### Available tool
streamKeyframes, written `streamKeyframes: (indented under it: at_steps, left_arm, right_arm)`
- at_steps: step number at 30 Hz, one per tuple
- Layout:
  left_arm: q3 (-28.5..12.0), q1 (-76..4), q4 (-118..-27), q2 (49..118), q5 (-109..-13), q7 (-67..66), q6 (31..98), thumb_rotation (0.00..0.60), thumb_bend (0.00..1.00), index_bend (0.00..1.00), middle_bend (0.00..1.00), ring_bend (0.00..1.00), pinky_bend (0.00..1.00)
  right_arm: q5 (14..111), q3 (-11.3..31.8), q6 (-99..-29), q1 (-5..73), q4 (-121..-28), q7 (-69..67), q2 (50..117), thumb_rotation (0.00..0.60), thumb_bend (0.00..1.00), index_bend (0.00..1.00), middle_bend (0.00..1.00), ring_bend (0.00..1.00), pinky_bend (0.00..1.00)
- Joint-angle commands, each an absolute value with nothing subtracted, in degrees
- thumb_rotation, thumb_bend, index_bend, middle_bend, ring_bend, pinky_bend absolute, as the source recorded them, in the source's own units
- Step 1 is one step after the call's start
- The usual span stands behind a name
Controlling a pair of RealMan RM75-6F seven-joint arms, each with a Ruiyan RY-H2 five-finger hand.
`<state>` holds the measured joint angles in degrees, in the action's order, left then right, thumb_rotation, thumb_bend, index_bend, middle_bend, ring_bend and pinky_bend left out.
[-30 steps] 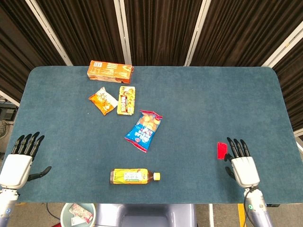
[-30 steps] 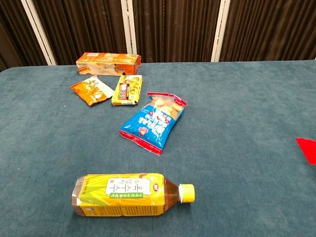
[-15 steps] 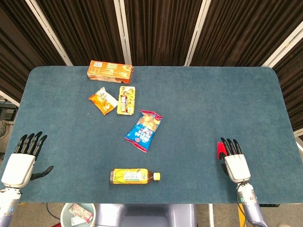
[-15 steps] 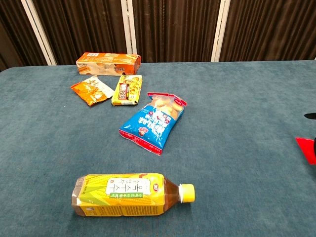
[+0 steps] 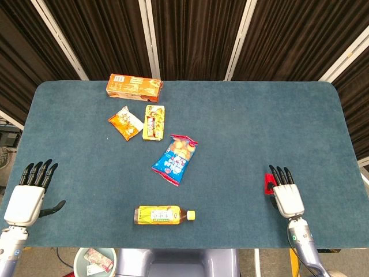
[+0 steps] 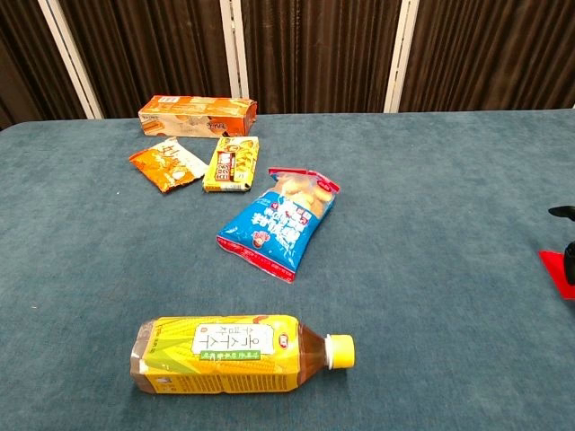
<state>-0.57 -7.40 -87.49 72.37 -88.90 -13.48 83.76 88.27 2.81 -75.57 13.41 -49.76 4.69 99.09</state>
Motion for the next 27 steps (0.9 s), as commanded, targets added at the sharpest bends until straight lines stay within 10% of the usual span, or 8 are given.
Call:
streamKeyframes:
  at_steps: [1,27]
  left_arm:
    - [-0.64,-7.5,-87.36,72.48,-88.66,-13.51,83.51,0.487,0.17,0.0,0.0,0.0,0.0]
    - [-1.42,-8.76,-86.68,73.61,-86.66,-14.84,81.43,0.486,0.17,0.0,0.0,0.0,0.0]
  right_arm:
    - [88.02,2.91,-75.17,13.73,-49.77,4.81,99.1,0.6,0.24,0.49,0.0,0.0,0.0]
    - [85.81,2.89,-70.67,16.03,-48.44,5.36,99.47,0.6,0.35,0.56,0.03,0.0,0.0]
